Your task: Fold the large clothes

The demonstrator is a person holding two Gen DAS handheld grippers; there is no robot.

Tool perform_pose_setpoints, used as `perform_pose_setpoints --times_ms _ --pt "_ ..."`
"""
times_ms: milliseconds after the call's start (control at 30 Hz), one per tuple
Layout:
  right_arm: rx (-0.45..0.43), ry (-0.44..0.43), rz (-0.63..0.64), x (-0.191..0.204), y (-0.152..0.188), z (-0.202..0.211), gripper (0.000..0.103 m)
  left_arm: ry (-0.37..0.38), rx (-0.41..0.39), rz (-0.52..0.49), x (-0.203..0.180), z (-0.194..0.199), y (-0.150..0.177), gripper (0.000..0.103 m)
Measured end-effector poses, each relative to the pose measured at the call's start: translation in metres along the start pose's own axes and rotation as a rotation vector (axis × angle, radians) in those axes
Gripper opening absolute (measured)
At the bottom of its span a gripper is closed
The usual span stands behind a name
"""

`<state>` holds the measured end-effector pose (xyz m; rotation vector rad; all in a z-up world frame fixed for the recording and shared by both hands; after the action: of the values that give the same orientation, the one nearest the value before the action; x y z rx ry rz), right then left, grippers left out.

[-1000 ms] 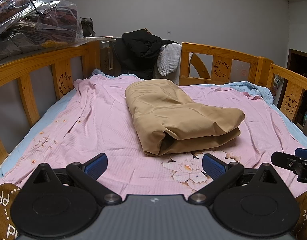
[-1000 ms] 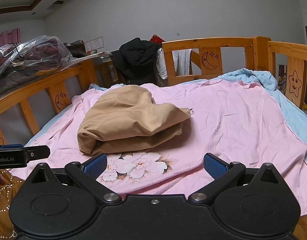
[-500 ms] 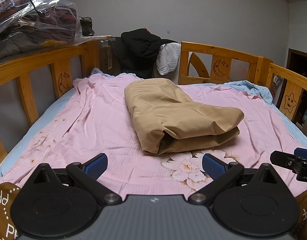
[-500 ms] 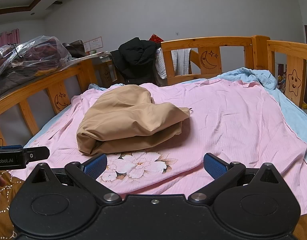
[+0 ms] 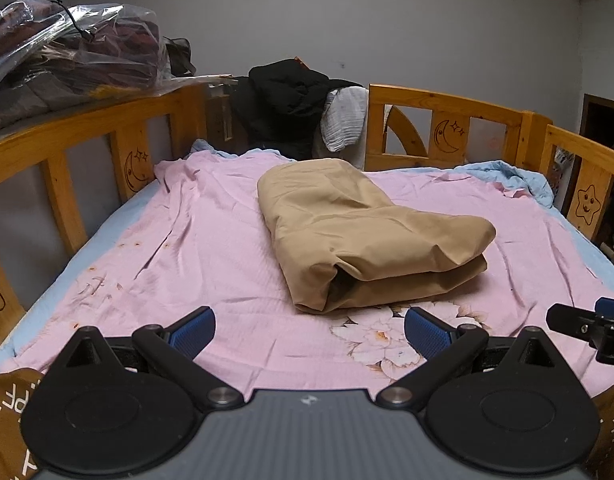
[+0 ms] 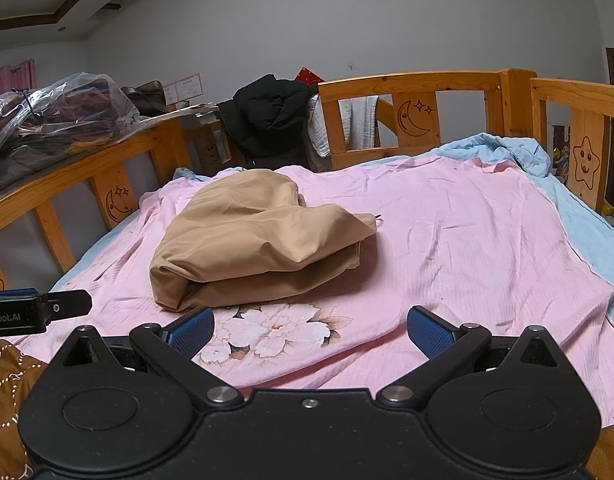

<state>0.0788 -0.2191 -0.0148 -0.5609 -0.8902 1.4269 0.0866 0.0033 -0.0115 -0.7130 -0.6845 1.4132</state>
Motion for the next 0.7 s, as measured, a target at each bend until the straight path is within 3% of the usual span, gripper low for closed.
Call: perform_pose_setpoints --times_ms 700 --pt "0.005 0.019 -0.007 0.0045 0.0012 -0.0026 0.102 0.006 0.0 -0.01 0.0025 -0.0001 0.0004 0.102"
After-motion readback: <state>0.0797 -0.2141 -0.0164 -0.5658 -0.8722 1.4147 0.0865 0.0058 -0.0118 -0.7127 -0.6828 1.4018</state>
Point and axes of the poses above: each gripper's, at about its wrist camera, not at the fingertips, and z roughly against the way its jaws point, x to its left, y to its underside, the point moved 7 cm from there along -z, roughly the way its jaws point, and after that the axes turned 7 degrees about x, right-handed, at the moved point
